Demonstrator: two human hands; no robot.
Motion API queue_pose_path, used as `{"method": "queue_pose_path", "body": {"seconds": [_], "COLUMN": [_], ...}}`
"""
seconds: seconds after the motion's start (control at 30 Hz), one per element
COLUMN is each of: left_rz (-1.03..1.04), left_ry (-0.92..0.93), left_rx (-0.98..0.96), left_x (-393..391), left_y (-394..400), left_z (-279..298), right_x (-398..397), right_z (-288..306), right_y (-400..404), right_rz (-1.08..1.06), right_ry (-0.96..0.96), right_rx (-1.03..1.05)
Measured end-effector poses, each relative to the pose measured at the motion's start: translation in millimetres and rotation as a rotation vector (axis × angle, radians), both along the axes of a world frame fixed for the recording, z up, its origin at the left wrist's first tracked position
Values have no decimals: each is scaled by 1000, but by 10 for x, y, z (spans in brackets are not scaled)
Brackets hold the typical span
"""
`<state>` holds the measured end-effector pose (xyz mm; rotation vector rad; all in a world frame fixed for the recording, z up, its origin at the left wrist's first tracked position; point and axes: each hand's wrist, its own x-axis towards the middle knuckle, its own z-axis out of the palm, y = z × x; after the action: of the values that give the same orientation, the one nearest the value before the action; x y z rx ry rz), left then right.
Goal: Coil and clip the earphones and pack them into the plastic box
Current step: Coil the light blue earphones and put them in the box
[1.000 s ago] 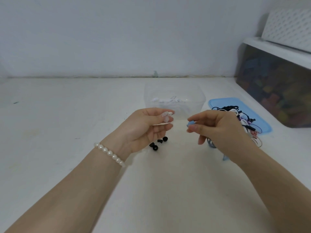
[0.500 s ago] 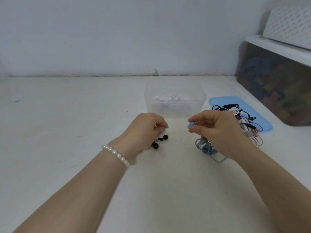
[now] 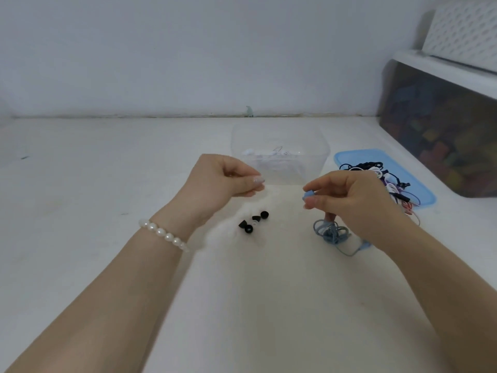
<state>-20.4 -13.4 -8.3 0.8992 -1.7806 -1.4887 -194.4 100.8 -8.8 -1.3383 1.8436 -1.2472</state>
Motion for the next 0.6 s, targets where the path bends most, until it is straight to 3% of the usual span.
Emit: {"method": "queue_pose_path", "body": {"seconds": [0.27,0.4,0.6], "left_rz": [-132,-145,-155], "left_ry": [328,425,437], "left_rx": [677,793,787], "left_x": [-212,-252,-250], "left_y": [304,329,352], "left_z": [-41,-53,-57], "right_x": [60,56,134], "right_z": [121,134,164], "right_y": [61,65,81], "right_rz": [51,74,64], "right_ry": [-271,-307,-211], "right_rx": [-109,-132,-214]}}
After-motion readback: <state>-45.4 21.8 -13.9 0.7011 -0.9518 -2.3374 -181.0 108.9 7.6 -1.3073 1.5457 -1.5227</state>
